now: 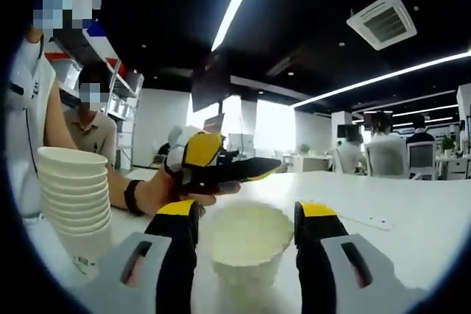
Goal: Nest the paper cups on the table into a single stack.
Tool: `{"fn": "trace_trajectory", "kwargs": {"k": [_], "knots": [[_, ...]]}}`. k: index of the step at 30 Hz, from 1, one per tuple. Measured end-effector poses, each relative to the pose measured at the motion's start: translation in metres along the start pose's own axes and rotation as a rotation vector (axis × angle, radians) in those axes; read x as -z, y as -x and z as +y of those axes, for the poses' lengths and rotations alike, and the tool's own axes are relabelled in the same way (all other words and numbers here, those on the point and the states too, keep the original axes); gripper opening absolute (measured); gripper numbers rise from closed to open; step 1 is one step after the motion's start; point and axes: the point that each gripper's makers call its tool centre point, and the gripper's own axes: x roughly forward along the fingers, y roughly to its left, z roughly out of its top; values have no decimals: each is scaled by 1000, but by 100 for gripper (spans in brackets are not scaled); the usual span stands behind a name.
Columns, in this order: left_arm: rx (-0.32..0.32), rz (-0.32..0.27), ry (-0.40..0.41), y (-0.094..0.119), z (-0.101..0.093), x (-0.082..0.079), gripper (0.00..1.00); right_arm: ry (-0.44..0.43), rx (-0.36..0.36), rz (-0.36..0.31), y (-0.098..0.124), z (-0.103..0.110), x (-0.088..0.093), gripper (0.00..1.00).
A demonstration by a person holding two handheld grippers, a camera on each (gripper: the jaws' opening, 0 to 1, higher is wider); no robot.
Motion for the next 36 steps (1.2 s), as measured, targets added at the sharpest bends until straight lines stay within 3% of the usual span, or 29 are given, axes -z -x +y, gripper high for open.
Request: {"fn": "trace_trajectory", "kwargs": {"k": [11, 13, 17, 23, 30, 36], "knots": [[-20, -14, 5, 2, 5, -4, 52, 8, -1, 9, 0, 1, 2, 53], [-30, -5, -8, 3, 7, -2, 52, 3, 9, -13, 3, -1, -3, 58], [-127, 58, -101, 4, 23, 8, 53, -42, 47, -1, 8, -15, 0, 68], [-166, 39, -136, 8, 30, 1, 56, -96, 33, 47, 15, -18, 13, 77], [-239, 25, -181, 16, 42, -6, 58, -93, -24, 132, 10, -3, 32, 70], [-295, 38, -196, 23, 54, -6, 57, -75, -28, 134, 8, -1, 30, 65]]}}
